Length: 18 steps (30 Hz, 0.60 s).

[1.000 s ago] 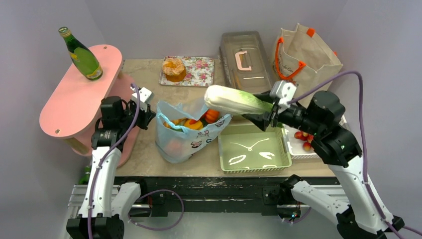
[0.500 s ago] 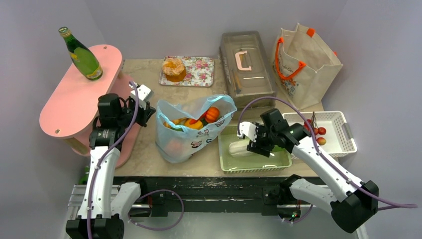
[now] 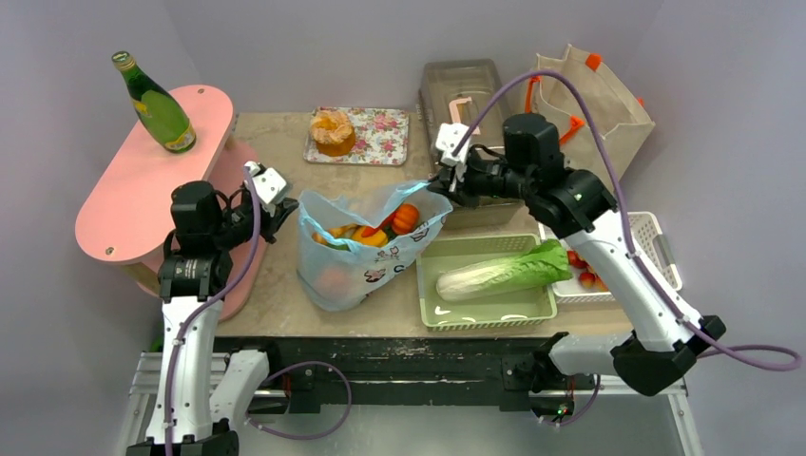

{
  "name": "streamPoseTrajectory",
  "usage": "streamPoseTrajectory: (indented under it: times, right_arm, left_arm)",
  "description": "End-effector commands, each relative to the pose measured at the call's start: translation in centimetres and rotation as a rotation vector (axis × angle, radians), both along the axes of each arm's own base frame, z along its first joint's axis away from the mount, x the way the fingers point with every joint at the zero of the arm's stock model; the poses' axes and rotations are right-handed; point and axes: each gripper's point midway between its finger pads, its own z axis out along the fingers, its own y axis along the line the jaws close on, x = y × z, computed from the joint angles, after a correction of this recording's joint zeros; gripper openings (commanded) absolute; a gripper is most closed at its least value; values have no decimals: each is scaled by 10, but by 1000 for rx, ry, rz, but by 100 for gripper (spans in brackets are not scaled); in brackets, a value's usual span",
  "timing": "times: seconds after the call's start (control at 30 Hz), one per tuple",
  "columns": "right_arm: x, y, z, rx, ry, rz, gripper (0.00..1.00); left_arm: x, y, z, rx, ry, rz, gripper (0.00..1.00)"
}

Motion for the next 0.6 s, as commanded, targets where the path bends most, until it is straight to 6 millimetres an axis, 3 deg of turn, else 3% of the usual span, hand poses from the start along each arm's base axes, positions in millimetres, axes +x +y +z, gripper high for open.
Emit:
streamPoseTrajectory:
  times: [0.0,0.03,0.07,0.1,0.13,0.17,0.2,0.3,0.5,0.57]
  right_arm:
    - [-28,59,-16,47,85,183,4]
    - [-29,64,-32,29,101,197,5]
    - [-28,69,-44,14,102,200,10]
    - [-25,72,-55,-15,89,201,22]
    - [-19,74,-62,-32,79,194,32]
    - [-10,77,-67,-41,66,175,38]
    - [-2,79,-66,-40,46,150,42]
    - [23,89,-60,-26,-11,97,46]
    - [74,101,-75,-88,-109,-8,41]
    - [96,101,-80,-108,-148,-78,38]
  left_arm:
    - [-15,-12,25,24,-79,-106,0]
    - [-20,-13,26,28,-72,-124,0]
    - [-26,-17,29,23,-58,-149,12]
    - [-34,-22,36,10,-45,-183,44]
    - [-43,-29,45,-5,-29,-230,63]
    - [-54,-36,65,-14,-47,-289,76]
    - [-65,-43,75,-18,-41,-350,96]
    - [-82,-59,90,7,1,-457,100]
    - [-71,-80,37,104,233,-498,98]
    - [-72,-79,7,181,303,-511,83]
